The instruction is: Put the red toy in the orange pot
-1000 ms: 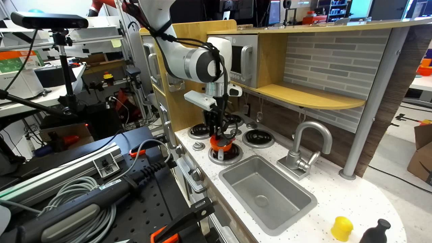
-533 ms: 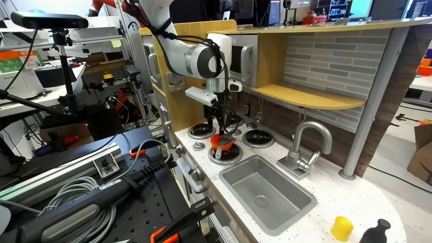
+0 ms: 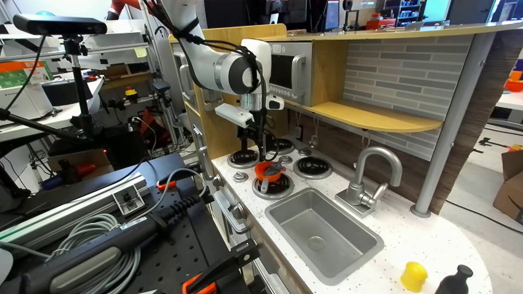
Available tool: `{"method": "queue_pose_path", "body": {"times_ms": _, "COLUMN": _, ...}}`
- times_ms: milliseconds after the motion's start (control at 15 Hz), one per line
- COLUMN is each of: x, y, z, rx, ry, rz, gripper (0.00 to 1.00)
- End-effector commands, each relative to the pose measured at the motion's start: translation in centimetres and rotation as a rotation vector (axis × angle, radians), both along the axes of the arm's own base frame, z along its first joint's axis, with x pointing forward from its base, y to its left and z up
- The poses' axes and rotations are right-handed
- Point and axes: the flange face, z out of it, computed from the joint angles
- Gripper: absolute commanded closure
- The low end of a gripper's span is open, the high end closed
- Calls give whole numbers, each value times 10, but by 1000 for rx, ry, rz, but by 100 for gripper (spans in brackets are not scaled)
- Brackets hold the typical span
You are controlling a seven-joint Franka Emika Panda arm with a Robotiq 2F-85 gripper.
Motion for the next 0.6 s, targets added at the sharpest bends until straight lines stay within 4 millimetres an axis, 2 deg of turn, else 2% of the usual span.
{"method": "queue_pose_path", "body": {"times_ms": 0, "x": -33, "y": -12, "z": 10, "rx": 24, "ry": 2, "rz": -55, "gripper": 0}}
{"method": "queue_pose_path", "body": {"times_ms": 267, "x": -61, "y": -42, "z": 23, "rx": 18, "ry": -49, "rz": -142, "gripper": 0}}
{"method": "queue_pose_path", "body": {"times_ms": 533, "x": -70, "y": -91, "z": 52, "rx": -32, "ry": -107, "rz": -226, "gripper": 0}}
